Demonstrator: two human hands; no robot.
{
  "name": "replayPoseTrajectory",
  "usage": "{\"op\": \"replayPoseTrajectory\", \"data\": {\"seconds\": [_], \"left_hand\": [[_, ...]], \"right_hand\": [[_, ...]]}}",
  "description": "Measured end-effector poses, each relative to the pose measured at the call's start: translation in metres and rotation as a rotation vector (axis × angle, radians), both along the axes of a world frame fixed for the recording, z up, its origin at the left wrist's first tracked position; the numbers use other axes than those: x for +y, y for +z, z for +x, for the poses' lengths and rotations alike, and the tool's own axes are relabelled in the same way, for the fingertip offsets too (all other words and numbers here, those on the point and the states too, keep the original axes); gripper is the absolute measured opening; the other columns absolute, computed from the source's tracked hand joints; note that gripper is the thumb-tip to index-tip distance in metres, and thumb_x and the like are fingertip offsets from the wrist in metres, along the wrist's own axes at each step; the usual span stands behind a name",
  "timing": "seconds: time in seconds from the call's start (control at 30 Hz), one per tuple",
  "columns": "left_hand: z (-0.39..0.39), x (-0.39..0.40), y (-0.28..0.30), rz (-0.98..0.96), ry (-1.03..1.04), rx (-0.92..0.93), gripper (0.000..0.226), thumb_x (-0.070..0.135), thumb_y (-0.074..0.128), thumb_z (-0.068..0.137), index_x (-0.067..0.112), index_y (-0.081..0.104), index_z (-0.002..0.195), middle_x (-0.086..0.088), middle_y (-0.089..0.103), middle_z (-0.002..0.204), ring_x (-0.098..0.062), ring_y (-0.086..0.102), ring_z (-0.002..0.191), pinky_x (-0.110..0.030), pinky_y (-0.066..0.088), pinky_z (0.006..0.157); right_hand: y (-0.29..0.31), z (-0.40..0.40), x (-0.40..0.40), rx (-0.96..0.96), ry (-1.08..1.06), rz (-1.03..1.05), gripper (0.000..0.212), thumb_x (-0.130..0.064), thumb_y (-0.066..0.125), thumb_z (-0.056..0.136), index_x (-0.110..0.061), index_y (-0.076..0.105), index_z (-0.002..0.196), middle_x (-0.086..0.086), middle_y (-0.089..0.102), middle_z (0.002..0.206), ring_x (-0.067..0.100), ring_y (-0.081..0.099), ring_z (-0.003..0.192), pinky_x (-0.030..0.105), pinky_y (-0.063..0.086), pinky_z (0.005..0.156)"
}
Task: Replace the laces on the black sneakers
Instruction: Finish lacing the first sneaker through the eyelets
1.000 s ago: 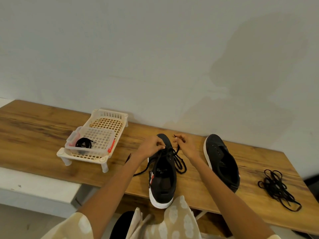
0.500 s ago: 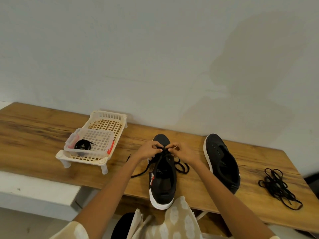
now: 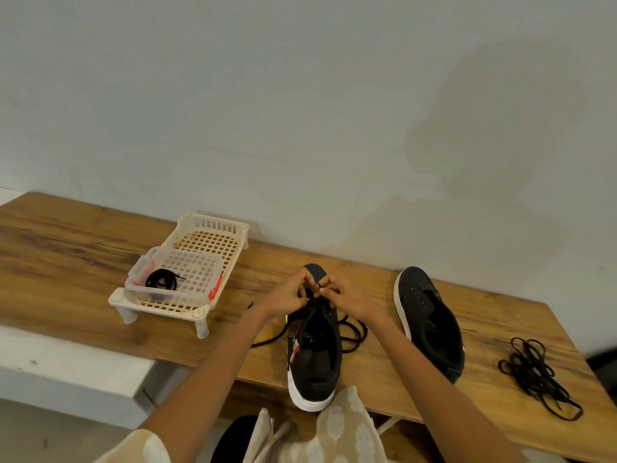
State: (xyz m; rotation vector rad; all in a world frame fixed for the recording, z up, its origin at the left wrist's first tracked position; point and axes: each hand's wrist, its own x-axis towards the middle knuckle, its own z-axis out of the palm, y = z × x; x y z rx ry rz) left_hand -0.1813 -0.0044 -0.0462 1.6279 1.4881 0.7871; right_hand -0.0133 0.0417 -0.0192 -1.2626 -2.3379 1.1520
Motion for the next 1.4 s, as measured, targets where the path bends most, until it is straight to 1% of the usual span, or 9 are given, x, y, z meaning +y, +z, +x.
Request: {"op": "replayPoseTrajectory", "data": {"seconds": [0.1, 0.2, 0.33, 0.53, 0.77, 0.87, 1.0, 1.27, 1.4], "left_hand": [[-0.002, -0.001, 0.005, 0.017, -0.012, 0.011, 0.035, -0.009, 0.050, 0.081, 0.014, 0.043, 0.106, 0.000, 0.052, 0.094, -0.012, 0.046, 0.078, -0.027, 0.041, 0.070], [-0.006, -0.007, 0.006, 0.004, 0.059, -0.067, 0.034, -0.009, 0.049, 0.080, 0.012, 0.043, 0.106, -0.001, 0.049, 0.095, -0.014, 0.046, 0.084, -0.027, 0.040, 0.073], [-0.009, -0.014, 0.003, 0.004, 0.085, -0.098, 0.035, -0.009, 0.051, 0.080, 0.013, 0.045, 0.106, 0.001, 0.052, 0.099, -0.015, 0.050, 0.091, -0.030, 0.045, 0.074], [-0.011, -0.018, 0.000, -0.008, 0.109, -0.162, 0.035, -0.011, 0.051, 0.080, 0.011, 0.049, 0.107, -0.009, 0.054, 0.107, -0.025, 0.054, 0.100, -0.040, 0.051, 0.080], [-0.004, -0.026, -0.014, 0.013, 0.291, -0.269, 0.040, -0.008, 0.057, 0.086, 0.017, 0.054, 0.118, -0.005, 0.058, 0.109, -0.009, 0.057, 0.095, -0.009, 0.049, 0.068], [-0.002, -0.025, -0.018, 0.061, 0.322, -0.236, 0.031, 0.000, 0.060, 0.088, 0.015, 0.064, 0.115, 0.006, 0.060, 0.105, -0.004, 0.058, 0.094, -0.007, 0.047, 0.073], [-0.002, -0.019, -0.025, 0.060, 0.417, -0.225, 0.023, 0.008, 0.065, 0.087, 0.014, 0.070, 0.108, 0.000, 0.071, 0.101, -0.012, 0.066, 0.095, -0.025, 0.054, 0.085], [0.002, -0.021, -0.027, 0.095, 0.495, -0.217, 0.017, 0.008, 0.069, 0.084, 0.009, 0.074, 0.099, -0.004, 0.073, 0.095, -0.010, 0.067, 0.087, -0.026, 0.054, 0.083], [0.003, -0.027, -0.030, 0.104, 0.498, -0.244, 0.016, 0.008, 0.069, 0.083, 0.010, 0.074, 0.098, -0.002, 0.073, 0.093, -0.009, 0.067, 0.087, -0.026, 0.054, 0.083]], "right_hand": [[-0.001, -0.003, 0.000, -0.067, -0.035, 0.055, 0.008, -0.020, 0.055, 0.094, -0.015, 0.060, 0.097, 0.005, 0.068, 0.091, 0.022, 0.061, 0.081, 0.043, 0.050, 0.078], [0.000, -0.012, -0.002, -0.182, 0.004, 0.148, 0.016, -0.020, 0.056, 0.093, -0.014, 0.069, 0.101, 0.002, 0.069, 0.098, 0.018, 0.062, 0.091, 0.034, 0.048, 0.079], [-0.001, -0.023, -0.006, -0.301, 0.038, 0.285, 0.024, -0.016, 0.053, 0.093, -0.016, 0.072, 0.107, 0.001, 0.071, 0.102, 0.008, 0.054, 0.077, 0.017, 0.033, 0.057], [-0.004, -0.026, -0.010, -0.375, 0.026, 0.411, 0.023, -0.016, 0.051, 0.092, -0.017, 0.072, 0.099, 0.002, 0.070, 0.093, 0.014, 0.052, 0.070, 0.021, 0.028, 0.048], [-0.008, -0.027, -0.012, -0.498, 0.078, 0.573, 0.022, -0.016, 0.045, 0.093, -0.016, 0.067, 0.094, 0.003, 0.069, 0.091, 0.024, 0.062, 0.082, 0.032, 0.042, 0.058], [-0.011, -0.028, -0.012, -0.452, 0.032, 0.573, 0.025, -0.019, 0.045, 0.095, -0.017, 0.069, 0.099, 0.002, 0.070, 0.093, 0.022, 0.063, 0.081, 0.027, 0.039, 0.056], [-0.016, -0.026, -0.014, -0.357, -0.018, 0.491, 0.022, -0.021, 0.048, 0.095, -0.018, 0.070, 0.095, 0.000, 0.069, 0.092, 0.019, 0.061, 0.079, 0.020, 0.027, 0.048], [-0.009, -0.028, -0.007, -0.471, 0.106, 0.537, 0.022, -0.018, 0.047, 0.093, -0.013, 0.065, 0.082, 0.003, 0.066, 0.082, 0.022, 0.059, 0.075, 0.030, 0.037, 0.053], [-0.024, -0.027, -0.009, -0.288, -0.047, 0.404, 0.023, -0.022, 0.050, 0.094, -0.018, 0.072, 0.090, -0.002, 0.070, 0.085, 0.016, 0.062, 0.077, 0.032, 0.047, 0.063]]}}
